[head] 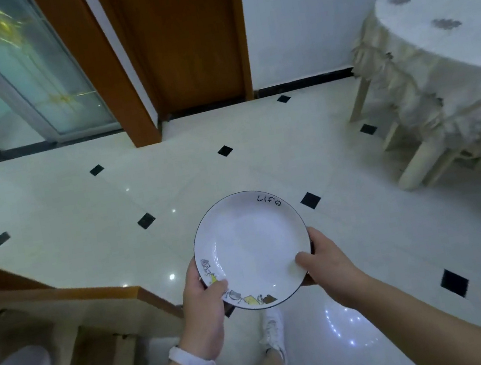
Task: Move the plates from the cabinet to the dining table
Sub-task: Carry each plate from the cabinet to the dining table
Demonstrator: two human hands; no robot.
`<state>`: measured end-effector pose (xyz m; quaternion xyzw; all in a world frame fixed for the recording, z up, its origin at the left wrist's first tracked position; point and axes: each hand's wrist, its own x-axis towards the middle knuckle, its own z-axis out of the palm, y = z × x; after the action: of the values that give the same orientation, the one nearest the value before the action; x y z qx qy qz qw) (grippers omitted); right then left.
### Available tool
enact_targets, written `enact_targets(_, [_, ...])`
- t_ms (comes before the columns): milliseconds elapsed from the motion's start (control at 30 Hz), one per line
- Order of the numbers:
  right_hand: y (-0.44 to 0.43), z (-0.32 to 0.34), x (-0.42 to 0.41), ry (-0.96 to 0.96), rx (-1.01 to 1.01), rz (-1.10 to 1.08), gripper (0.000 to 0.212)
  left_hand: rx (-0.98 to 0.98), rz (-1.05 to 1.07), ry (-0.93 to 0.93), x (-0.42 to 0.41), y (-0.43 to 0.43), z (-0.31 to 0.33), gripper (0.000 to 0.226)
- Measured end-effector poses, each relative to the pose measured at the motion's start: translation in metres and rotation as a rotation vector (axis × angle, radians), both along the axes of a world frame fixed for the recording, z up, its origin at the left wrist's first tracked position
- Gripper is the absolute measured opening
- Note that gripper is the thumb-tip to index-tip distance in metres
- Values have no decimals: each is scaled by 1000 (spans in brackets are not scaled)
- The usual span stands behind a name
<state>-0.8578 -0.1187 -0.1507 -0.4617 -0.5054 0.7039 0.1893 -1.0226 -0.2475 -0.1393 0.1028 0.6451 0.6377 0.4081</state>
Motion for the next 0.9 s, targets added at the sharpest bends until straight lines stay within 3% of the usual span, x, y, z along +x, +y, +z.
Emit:
enact_targets(467, [155,1,-19,-57,18,-343,50,23,-345,-95,-53,214,-3,64])
enact_targets(900, [245,27,-21,-40,84,-558,51,88,-562,-77,-67,351,16,63])
